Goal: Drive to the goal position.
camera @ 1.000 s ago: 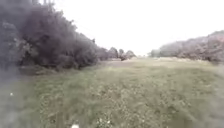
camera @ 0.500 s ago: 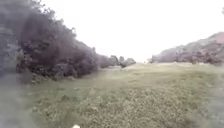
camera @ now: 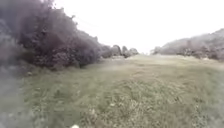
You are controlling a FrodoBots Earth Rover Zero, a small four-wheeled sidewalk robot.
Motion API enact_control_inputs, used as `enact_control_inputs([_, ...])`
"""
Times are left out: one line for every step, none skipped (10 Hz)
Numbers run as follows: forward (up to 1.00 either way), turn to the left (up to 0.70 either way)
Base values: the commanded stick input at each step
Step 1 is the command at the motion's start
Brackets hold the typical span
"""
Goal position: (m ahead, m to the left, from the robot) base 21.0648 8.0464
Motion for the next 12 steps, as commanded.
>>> enact_control_inputs([0.7, 0.0])
enact_control_inputs([0.7, 0.0])
enact_control_inputs([0.7, 0.0])
enact_control_inputs([0.7, 0.0])
enact_control_inputs([0.7, 0.0])
enact_control_inputs([0.7, 0.0])
enact_control_inputs([0.7, 0.0])
enact_control_inputs([0.7, 0.0])
enact_control_inputs([0.7, 0.0])
enact_control_inputs([0.7, 0.0])
enact_control_inputs([0.7, 0.0])
enact_control_inputs([0.7, 0.0])
